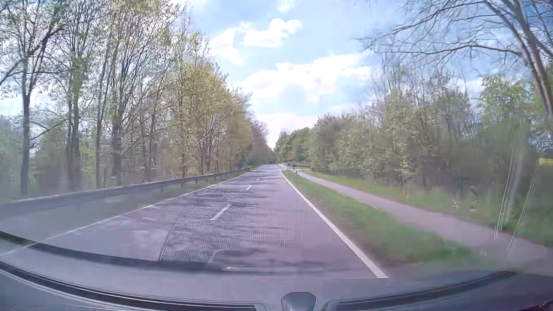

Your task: Follow the waypoints while adhering to traffic rules and regulations

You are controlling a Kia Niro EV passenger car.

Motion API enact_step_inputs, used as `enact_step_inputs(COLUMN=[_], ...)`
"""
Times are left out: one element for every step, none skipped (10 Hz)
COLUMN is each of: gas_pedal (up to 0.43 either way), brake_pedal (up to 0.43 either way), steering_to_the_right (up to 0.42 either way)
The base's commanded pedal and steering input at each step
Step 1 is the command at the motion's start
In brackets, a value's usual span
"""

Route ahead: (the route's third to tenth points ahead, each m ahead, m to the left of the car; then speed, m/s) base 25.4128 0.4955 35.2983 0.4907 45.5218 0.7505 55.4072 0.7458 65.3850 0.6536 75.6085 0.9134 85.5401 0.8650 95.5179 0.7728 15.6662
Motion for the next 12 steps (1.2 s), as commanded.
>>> enact_step_inputs(gas_pedal=[0.059,0.059,0.059,0.059,0.059,0.059,0.067,0.067,0.067,0.039,0.000,0.000], brake_pedal=[0.000,0.000,0.000,0.000,0.000,0.000,0.000,0.000,0.000,0.000,0.000,0.000], steering_to_the_right=[-0.004,-0.004,-0.003,-0.003,-0.004,-0.004,-0.005,-0.006,-0.005,-0.006,-0.005,-0.005])
